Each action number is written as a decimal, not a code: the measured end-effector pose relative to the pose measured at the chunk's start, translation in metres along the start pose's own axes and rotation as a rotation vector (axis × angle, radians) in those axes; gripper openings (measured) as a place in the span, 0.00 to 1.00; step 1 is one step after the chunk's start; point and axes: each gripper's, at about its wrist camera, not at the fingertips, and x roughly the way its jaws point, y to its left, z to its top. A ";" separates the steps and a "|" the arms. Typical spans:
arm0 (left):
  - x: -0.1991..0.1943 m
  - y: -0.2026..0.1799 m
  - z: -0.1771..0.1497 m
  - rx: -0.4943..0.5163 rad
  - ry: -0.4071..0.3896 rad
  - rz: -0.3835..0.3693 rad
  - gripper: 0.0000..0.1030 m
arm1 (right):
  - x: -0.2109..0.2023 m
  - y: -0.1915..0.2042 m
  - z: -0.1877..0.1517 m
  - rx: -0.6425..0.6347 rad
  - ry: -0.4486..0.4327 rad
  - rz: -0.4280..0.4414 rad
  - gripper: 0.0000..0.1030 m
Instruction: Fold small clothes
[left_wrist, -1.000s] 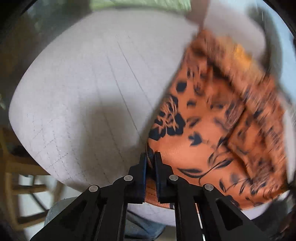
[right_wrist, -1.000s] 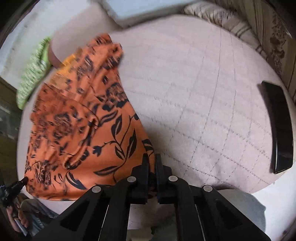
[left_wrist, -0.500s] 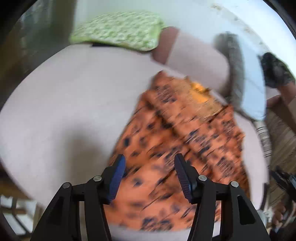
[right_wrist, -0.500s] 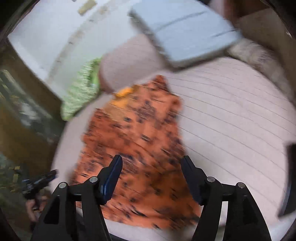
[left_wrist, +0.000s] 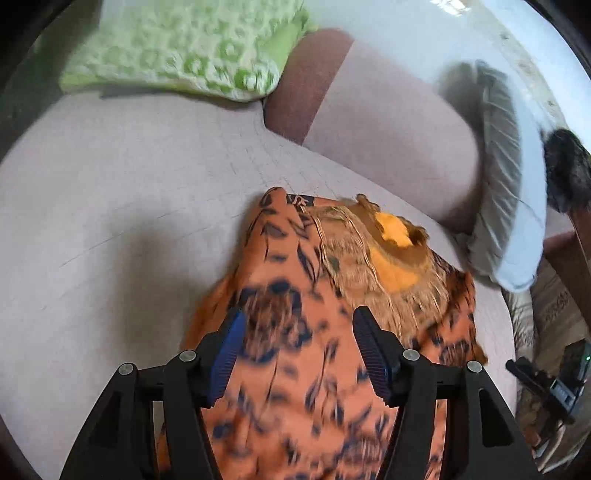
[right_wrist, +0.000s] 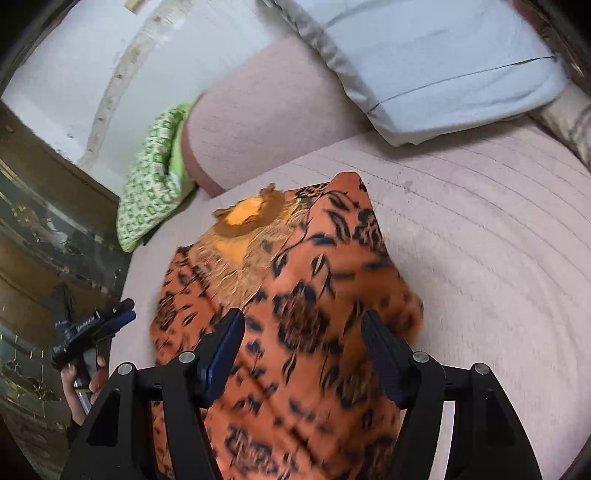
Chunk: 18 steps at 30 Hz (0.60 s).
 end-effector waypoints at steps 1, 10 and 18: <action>0.016 0.004 0.016 -0.024 0.005 -0.006 0.59 | 0.010 -0.003 0.011 0.004 0.010 -0.007 0.66; 0.130 0.027 0.100 -0.106 0.089 0.075 0.57 | 0.096 -0.034 0.101 0.053 0.072 -0.104 0.63; 0.190 0.028 0.110 -0.054 0.157 0.075 0.36 | 0.141 -0.046 0.113 0.028 0.156 -0.169 0.29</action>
